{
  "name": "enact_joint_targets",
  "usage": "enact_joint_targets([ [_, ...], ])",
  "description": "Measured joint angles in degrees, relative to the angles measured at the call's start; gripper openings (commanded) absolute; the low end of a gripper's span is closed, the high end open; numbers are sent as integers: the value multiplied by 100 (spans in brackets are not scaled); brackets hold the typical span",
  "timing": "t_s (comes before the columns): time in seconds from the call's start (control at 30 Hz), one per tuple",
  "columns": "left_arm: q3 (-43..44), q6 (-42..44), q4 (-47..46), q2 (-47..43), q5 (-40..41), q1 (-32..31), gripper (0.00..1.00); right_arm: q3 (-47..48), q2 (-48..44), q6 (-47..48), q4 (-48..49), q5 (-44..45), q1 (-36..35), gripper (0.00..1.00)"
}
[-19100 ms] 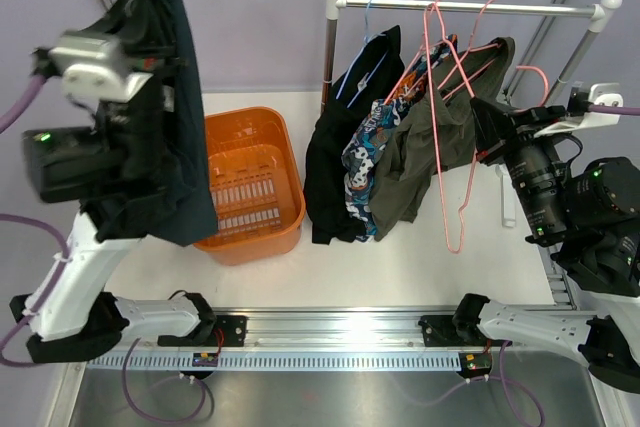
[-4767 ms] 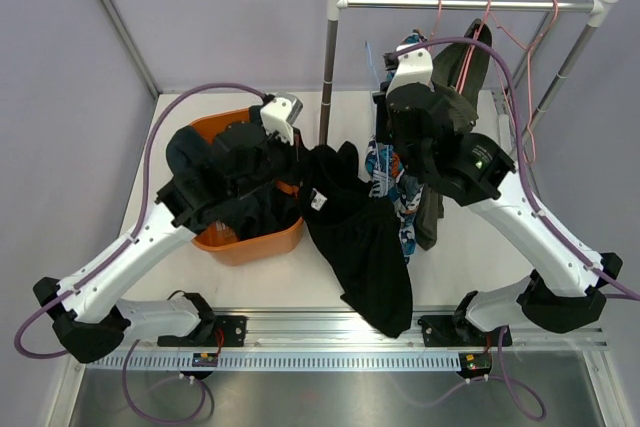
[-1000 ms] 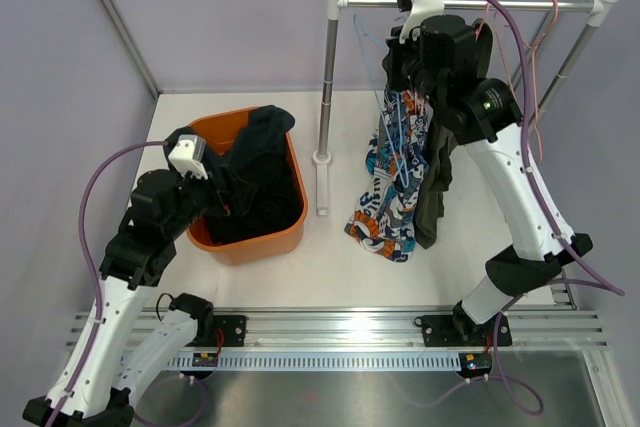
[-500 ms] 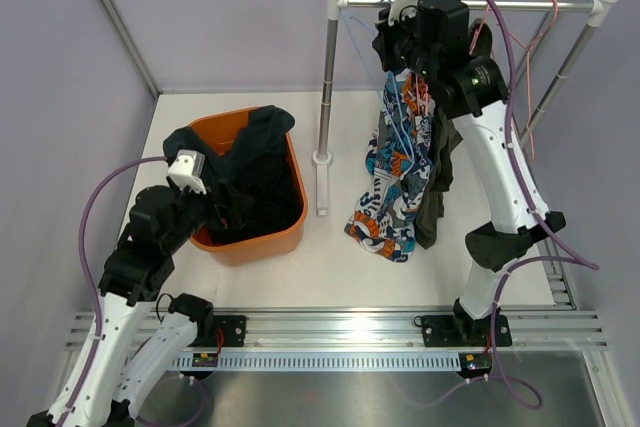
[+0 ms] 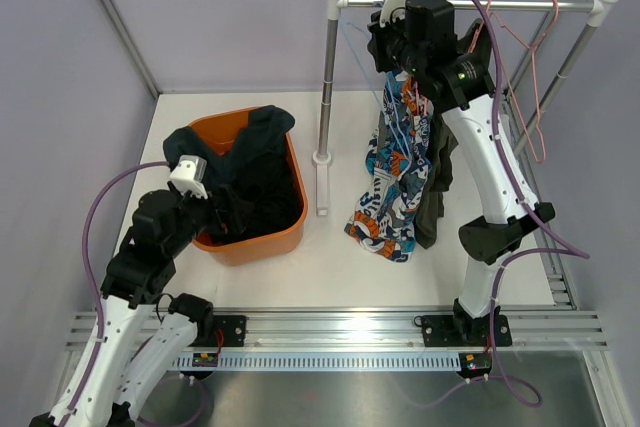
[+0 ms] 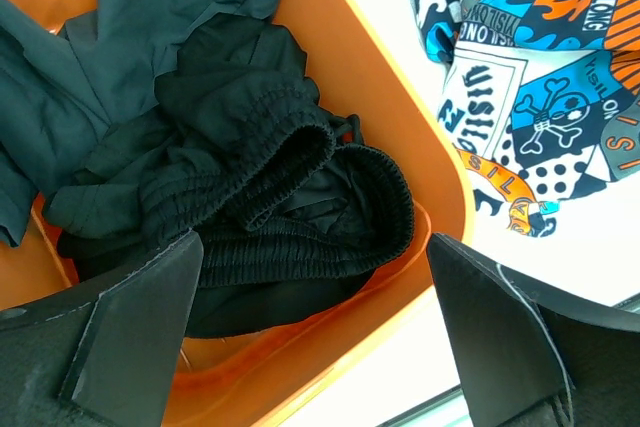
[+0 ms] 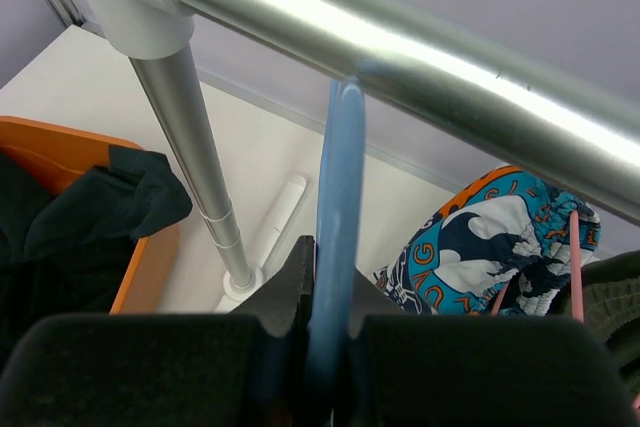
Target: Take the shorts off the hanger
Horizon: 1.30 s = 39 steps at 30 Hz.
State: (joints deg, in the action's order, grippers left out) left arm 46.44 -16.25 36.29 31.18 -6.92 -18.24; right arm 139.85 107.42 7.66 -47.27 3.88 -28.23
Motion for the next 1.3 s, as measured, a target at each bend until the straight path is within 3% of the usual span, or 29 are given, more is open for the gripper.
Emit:
enact_joint_targets([
  [0.67,-20,0,9,-2,26,0,99,304,144,-439,575,4,0,0],
  [1.23,-37,0,7,-9,24,0,99,575,817,-758,743,70,0,0],
  [1.3,-74,0,7,-11,24,0,99,503,807,-820,774,61,0,4],
])
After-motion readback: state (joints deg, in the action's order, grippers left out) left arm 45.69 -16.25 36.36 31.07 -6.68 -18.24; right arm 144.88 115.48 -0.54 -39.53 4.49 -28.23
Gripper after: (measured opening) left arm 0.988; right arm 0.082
